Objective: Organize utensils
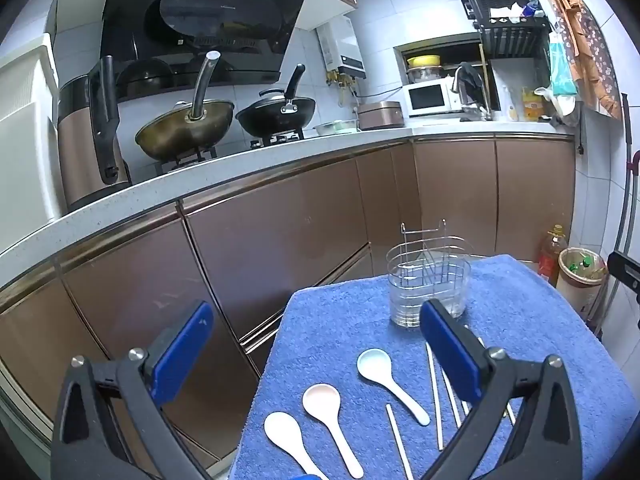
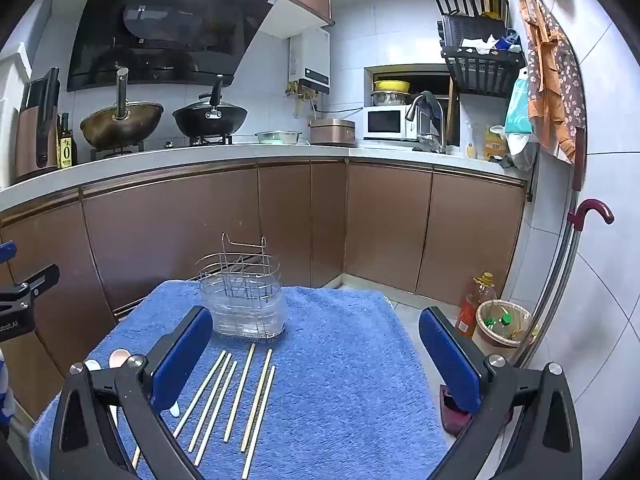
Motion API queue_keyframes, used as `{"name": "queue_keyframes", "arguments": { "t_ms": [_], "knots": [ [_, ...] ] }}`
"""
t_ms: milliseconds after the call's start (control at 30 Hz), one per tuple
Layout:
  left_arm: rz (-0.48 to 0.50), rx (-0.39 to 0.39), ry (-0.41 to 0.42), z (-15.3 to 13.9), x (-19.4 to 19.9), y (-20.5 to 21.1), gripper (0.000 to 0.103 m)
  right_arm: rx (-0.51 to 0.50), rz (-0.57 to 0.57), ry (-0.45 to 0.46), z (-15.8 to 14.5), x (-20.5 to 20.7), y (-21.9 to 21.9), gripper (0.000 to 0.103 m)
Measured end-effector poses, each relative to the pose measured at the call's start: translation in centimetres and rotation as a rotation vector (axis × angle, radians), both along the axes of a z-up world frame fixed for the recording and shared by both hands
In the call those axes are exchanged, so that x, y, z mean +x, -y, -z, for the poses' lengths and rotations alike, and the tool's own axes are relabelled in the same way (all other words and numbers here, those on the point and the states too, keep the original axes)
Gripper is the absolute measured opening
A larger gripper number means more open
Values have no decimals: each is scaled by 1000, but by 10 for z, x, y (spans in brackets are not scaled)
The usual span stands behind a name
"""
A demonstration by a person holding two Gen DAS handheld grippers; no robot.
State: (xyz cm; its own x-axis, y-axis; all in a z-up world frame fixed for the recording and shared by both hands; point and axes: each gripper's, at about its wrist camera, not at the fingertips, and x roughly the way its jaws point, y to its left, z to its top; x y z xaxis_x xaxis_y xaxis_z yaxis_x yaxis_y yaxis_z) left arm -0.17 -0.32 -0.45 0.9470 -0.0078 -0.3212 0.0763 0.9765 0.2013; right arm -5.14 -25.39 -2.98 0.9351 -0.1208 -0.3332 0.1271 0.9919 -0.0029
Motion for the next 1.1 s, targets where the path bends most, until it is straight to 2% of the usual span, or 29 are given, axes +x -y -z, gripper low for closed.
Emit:
{"name": "queue_keyframes", "arguments": {
  "t_ms": [567,967,1100],
  "knots": [
    [39,-50,-23,-1,2,-5,103,-4,29,26,-3,-5,3,103],
    [19,-106,-19,-4,3,-12,103,-9,27,56,-7,-9,2,103],
    [31,-96,-25,-2,4,-12,103,1,10,67,-7,-11,2,103]
  ]
}}
